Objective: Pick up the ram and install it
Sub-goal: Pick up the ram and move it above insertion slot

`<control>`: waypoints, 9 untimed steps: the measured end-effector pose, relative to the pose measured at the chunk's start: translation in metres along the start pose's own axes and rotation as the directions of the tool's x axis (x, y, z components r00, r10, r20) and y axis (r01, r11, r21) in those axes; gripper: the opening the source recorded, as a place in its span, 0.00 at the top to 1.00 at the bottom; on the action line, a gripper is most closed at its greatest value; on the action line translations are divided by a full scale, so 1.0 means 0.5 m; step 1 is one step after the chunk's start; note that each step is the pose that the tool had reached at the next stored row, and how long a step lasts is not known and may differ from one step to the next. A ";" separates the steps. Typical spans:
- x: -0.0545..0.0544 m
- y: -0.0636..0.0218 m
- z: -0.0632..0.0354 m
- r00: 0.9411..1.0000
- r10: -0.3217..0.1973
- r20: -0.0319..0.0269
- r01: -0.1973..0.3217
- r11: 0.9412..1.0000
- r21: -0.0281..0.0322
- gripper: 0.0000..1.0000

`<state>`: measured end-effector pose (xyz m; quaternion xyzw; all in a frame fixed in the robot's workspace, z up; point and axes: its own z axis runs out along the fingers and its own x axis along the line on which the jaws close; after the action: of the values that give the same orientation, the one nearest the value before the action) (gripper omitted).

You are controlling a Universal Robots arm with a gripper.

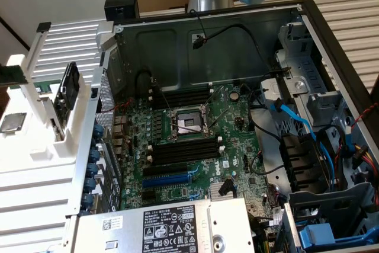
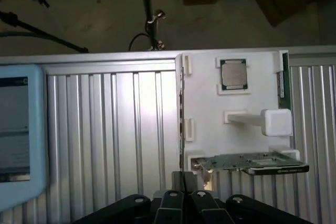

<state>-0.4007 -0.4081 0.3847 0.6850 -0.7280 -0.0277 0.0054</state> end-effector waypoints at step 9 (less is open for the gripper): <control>0.009 -0.081 -0.038 1.000 0.000 0.000 0.000 1.000 -0.006 0.88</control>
<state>-0.3598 -0.4159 0.4014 0.6849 -0.7280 -0.0297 0.0075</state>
